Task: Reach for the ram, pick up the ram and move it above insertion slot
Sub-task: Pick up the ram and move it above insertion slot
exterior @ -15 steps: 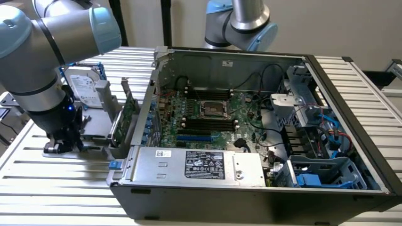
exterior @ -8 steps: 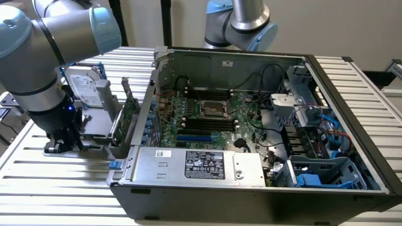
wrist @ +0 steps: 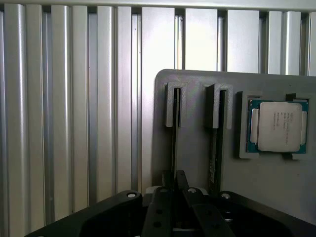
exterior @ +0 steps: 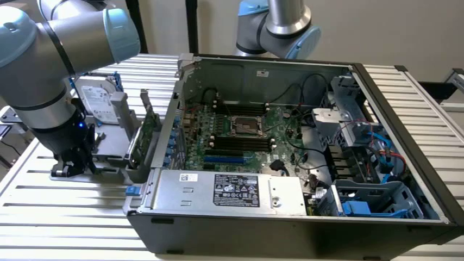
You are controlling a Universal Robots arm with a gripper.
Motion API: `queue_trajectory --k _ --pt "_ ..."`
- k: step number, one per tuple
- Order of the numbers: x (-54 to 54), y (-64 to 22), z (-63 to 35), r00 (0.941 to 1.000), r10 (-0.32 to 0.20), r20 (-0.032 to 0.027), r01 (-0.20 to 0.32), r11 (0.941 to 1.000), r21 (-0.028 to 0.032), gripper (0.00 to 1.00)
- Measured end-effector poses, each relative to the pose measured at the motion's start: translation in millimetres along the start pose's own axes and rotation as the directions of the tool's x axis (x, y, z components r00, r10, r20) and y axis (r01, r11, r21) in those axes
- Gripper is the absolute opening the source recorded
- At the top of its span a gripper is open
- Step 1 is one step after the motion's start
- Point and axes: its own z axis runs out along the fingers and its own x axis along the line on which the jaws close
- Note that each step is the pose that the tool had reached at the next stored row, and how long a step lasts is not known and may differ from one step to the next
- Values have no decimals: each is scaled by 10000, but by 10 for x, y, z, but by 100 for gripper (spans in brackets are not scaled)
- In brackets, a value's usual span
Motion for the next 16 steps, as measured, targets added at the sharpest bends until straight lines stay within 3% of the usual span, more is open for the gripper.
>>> queue_trajectory --k 16 --pt "-2 -4 -38 9997 263 13 -263 9997 2 14"
